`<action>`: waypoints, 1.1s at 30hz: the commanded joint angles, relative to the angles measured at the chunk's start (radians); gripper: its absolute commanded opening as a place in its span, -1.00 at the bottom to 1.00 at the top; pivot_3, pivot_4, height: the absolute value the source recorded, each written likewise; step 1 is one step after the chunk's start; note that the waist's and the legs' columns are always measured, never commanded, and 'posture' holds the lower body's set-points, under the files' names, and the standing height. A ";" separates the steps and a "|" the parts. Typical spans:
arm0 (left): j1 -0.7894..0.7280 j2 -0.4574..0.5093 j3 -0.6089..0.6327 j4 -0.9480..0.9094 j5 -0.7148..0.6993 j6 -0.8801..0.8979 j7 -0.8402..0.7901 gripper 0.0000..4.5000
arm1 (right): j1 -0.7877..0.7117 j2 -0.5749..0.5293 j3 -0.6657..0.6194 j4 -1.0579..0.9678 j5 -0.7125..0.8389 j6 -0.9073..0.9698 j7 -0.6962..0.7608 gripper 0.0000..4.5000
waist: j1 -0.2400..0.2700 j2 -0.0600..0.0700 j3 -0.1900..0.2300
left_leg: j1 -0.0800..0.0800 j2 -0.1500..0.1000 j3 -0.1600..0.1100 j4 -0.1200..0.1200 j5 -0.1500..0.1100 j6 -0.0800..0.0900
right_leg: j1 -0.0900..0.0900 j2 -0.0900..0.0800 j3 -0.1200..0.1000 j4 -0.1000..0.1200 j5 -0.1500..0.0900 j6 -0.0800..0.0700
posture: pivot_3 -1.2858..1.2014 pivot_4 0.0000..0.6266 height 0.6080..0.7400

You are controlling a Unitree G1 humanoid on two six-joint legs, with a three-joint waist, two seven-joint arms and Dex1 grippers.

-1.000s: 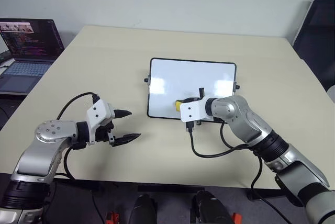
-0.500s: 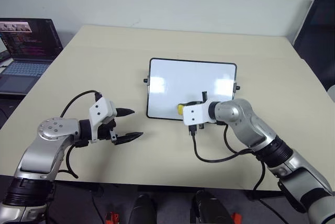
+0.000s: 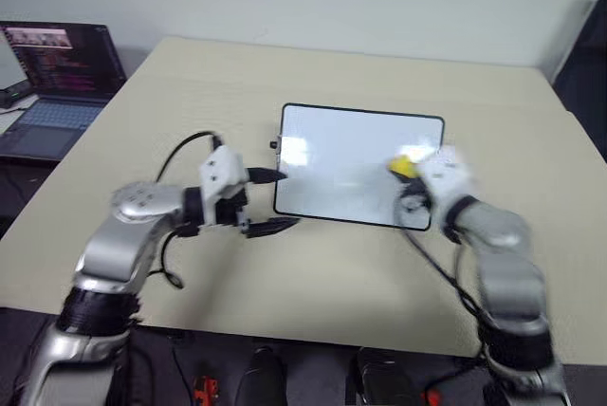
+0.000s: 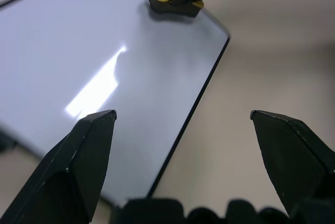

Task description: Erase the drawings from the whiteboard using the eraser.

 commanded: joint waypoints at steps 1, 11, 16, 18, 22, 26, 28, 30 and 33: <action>-0.074 -0.043 -0.052 0.036 0.011 -0.038 -0.043 1.00 | 0.044 -0.009 -0.076 -0.209 0.031 0.234 0.004 -0.63 | -0.006 0.000 0.000 | 0.000 0.000 0.000 0.000 0.000 0.000 | 0.000 0.000 0.000 0.000 0.000 0.000 | 0.03 -0.52 1.00; -0.249 -0.232 -0.226 0.244 0.100 -0.195 -0.172 1.00 | 0.052 0.061 -0.168 -0.091 0.132 0.309 -0.145 -0.63 | -0.036 0.001 0.000 | 0.003 0.000 0.001 0.002 0.000 0.001 | 0.003 0.000 0.002 0.001 -0.005 -0.001 | 0.03 -0.52 1.00; -0.291 -0.302 -0.249 0.278 0.137 -0.236 -0.153 1.00 | 0.008 0.024 -0.234 0.051 0.198 0.234 -0.179 -0.63 | -0.037 0.001 0.000 | 0.003 -0.001 0.001 0.002 0.000 0.001 | 0.003 0.000 0.002 0.001 -0.001 0.004 | 0.03 -0.52 1.00; -0.289 -0.316 -0.256 0.270 0.150 -0.240 -0.146 1.00 | -0.011 -0.001 -0.267 0.121 0.226 0.204 -0.188 -0.63 | -0.038 0.001 0.000 | 0.003 -0.001 0.001 0.001 0.000 0.001 | 0.003 0.000 0.002 0.001 -0.001 0.004 | 0.03 -0.52 1.00; -0.271 -0.327 -0.253 0.233 0.147 -0.216 -0.131 1.00 | -0.038 -0.027 -0.305 0.228 0.291 0.167 -0.200 -0.63 | -0.038 0.002 0.000 | 0.003 0.000 0.000 0.000 0.000 0.001 | 0.003 0.001 0.002 0.001 -0.002 0.004 | 0.03 -0.52 1.00; -0.252 -0.316 -0.245 0.194 0.136 -0.192 -0.123 1.00 | -0.062 -0.059 -0.309 0.334 0.345 0.127 -0.200 -0.31 | -0.039 0.002 0.001 | 0.003 0.000 0.000 0.000 0.000 0.001 | 0.003 0.001 0.002 0.001 -0.002 0.005 | 0.03 -0.52 1.00; -0.243 -0.308 -0.237 0.170 0.130 -0.180 -0.118 1.00 | -0.071 -0.074 -0.302 0.379 0.361 0.098 -0.207 -0.11 | -0.039 0.003 0.001 | 0.003 -0.001 0.000 0.001 0.000 0.001 | 0.003 0.001 0.002 0.001 -0.001 0.005 | 0.03 -0.52 1.00; -0.237 -0.307 -0.220 0.144 0.110 -0.147 -0.106 1.00 | -0.077 -0.090 -0.291 0.422 0.372 0.061 -0.219 0.24 | -0.038 0.003 0.001 | 0.003 -0.001 0.000 0.001 0.000 0.001 | 0.003 0.001 0.002 0.001 -0.001 0.005 | 0.03 -0.52 1.00; -0.218 -0.289 -0.206 0.128 0.106 -0.125 -0.096 1.00 | -0.084 -0.102 -0.289 0.467 0.392 0.018 -0.234 0.71 | -0.039 0.003 0.001 | 0.003 -0.001 0.000 0.001 0.000 0.001 | 0.003 0.001 0.002 0.001 -0.001 0.005 | 0.03 -0.52 1.00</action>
